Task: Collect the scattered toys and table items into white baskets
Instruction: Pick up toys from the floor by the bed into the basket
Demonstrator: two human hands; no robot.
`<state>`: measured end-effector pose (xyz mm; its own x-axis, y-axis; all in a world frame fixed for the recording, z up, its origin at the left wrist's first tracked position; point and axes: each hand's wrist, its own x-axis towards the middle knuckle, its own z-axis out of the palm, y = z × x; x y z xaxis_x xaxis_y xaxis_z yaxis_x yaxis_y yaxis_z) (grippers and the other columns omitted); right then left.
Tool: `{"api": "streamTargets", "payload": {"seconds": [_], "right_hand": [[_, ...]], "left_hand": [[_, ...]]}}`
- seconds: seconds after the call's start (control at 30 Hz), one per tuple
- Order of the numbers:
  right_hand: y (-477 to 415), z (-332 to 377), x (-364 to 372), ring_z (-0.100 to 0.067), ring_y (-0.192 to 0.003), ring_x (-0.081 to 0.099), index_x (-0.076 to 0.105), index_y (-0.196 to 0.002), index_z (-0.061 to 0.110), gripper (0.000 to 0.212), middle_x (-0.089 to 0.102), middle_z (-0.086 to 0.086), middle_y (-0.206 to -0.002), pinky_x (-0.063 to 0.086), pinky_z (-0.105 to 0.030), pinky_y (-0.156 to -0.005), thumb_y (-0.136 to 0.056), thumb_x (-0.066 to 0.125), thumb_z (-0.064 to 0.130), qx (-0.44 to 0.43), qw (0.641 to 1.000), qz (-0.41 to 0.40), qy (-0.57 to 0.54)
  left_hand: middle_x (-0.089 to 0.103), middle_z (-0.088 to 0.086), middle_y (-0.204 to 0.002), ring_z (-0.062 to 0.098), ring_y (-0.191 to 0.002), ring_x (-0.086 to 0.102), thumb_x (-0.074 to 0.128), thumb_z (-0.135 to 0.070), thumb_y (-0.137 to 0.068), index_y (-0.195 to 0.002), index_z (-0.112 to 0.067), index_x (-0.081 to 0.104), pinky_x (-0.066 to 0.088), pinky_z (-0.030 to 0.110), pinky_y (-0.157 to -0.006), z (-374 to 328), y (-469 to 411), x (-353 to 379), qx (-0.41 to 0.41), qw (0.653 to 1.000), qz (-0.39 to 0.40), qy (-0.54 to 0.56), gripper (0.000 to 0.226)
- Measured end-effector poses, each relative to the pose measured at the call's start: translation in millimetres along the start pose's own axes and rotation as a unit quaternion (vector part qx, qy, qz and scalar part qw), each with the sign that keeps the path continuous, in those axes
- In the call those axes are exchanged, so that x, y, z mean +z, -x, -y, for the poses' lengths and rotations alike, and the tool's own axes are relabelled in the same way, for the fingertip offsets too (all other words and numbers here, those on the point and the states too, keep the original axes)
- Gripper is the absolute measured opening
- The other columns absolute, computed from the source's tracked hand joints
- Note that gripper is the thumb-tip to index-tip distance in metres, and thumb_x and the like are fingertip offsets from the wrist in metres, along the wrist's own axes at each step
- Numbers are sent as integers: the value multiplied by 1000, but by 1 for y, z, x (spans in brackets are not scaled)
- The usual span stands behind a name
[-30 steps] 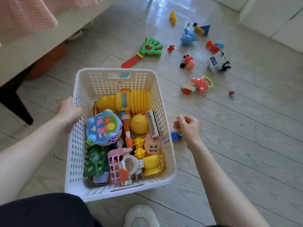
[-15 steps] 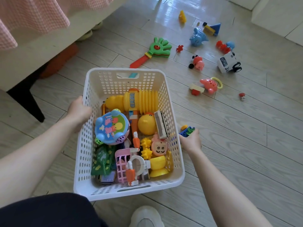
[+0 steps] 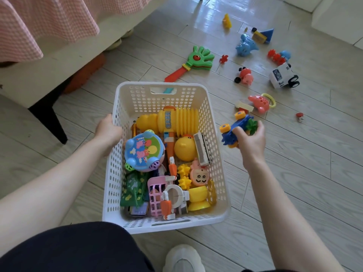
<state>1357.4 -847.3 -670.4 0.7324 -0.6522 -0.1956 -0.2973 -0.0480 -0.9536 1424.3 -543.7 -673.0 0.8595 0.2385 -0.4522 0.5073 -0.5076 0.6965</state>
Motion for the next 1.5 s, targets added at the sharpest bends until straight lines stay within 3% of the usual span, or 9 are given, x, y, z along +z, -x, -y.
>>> {"api": "streamTargets", "payload": {"seconds": [0.2,0.3,0.67,0.77,0.9,1.0,1.23,1.37,1.5], "right_hand": [[36,38,25,0,-65,61,35,-126,29,63,55,10,-85,49,-11,-55,-75,65,9,-109,973,179,101],[57,33,32,-8,-71,63,33,-131,23,66,53,10,-83,56,-23,-53,-76,67,12,-56,917,300,255],[83,19,32,-19,-80,54,26,-139,14,70,56,-7,-105,47,-26,-56,-80,64,10,-56,782,378,492],[79,22,25,-19,-75,62,42,-134,18,53,63,-6,-108,51,-30,-58,-85,62,19,-64,840,323,432],[65,14,11,-23,-92,61,55,-122,10,38,63,-4,-95,48,-32,-78,-87,61,23,-192,920,59,336],[56,7,11,-24,-113,54,39,-137,8,55,54,-13,-127,45,-40,-96,-89,60,24,-51,947,103,300],[32,33,37,-15,-77,57,39,-138,8,42,59,-17,-120,48,-24,-64,-96,44,7,-45,925,198,320],[7,78,63,-4,-52,41,39,-140,12,44,56,-1,-85,34,-9,-37,-96,44,8,-70,886,244,387],[-21,103,95,-6,-57,48,38,-140,17,44,57,-13,-122,37,-12,-42,-97,43,9,-100,859,271,422]], "left_hand": [[53,20,-122,37,-106,55,40,1,-91,-124,-10,43,49,43,-75,1,-2,-1,-2,1000,1,3,35],[53,20,-122,37,-106,55,40,1,-91,-125,-10,42,49,42,-75,1,-1,0,-1,1000,2,2,36],[55,20,-116,34,-99,56,40,2,-90,-121,-8,45,44,35,-65,1,-1,1,14,1000,-9,-14,33],[56,19,-114,31,-93,56,41,0,-91,-120,-8,45,45,35,-63,2,-1,1,16,1000,-6,-10,31],[56,19,-114,31,-92,58,42,-2,-91,-120,-9,45,46,33,-58,3,0,-1,7,1000,6,2,30],[54,19,-117,34,-98,58,41,-3,-92,-125,-9,42,50,39,-69,0,1,-3,-2,999,25,30,33],[54,10,-104,27,-92,53,40,4,-88,-121,-12,48,49,39,-76,7,7,-12,-25,989,1,143,37],[56,13,-106,31,-95,56,42,2,-85,-116,-11,46,51,45,-86,8,11,-26,-68,978,-47,191,34],[55,18,-112,33,-100,55,40,3,-84,-118,-8,43,49,49,-89,0,8,-29,-105,969,-79,211,36]]}}
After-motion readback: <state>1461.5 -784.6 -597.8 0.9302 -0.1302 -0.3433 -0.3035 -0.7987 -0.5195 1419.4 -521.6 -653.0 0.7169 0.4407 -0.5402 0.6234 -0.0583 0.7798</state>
